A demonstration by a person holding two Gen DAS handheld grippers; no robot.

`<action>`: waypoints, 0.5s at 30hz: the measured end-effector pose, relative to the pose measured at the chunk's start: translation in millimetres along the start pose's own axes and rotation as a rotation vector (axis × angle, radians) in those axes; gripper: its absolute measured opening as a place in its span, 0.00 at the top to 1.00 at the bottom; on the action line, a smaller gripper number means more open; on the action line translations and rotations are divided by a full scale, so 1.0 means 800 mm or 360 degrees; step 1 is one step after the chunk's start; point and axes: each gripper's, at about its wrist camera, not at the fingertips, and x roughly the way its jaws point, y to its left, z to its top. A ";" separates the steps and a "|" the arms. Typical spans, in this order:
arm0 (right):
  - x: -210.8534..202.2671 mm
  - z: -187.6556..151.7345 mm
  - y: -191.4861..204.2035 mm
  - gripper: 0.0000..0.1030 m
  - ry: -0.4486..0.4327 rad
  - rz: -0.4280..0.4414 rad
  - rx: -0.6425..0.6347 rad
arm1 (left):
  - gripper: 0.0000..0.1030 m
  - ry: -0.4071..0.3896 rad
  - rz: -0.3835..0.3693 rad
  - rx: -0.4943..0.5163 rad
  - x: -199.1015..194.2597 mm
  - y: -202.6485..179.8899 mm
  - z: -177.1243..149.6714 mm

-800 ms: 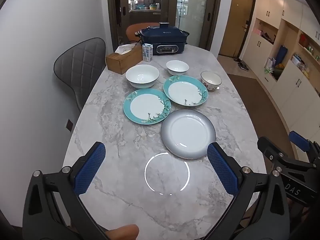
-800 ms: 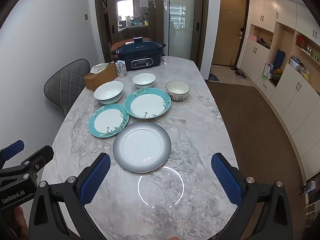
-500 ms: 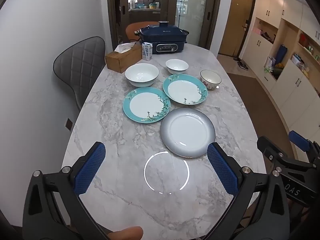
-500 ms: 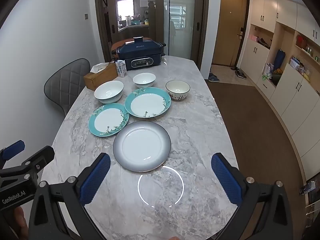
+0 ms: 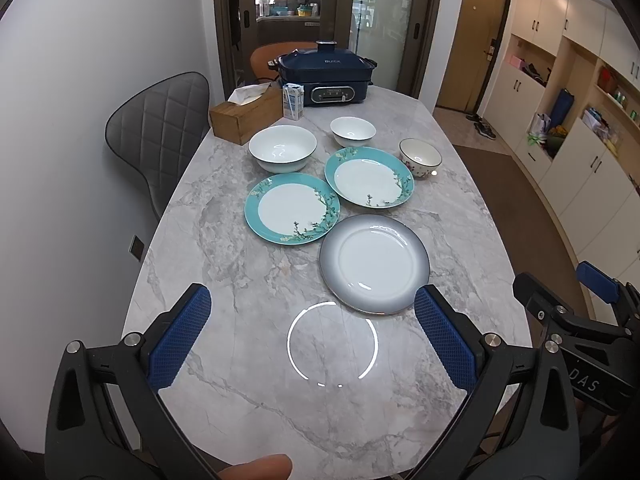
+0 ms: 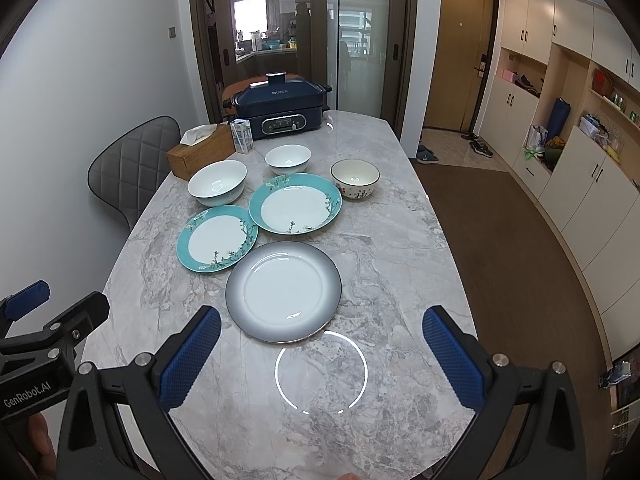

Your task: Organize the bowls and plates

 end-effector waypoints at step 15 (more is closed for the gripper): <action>0.001 0.000 0.000 0.00 0.0002 0.0001 -0.0001 | 0.00 0.0005 -0.0004 -0.0002 0.003 -0.001 -0.002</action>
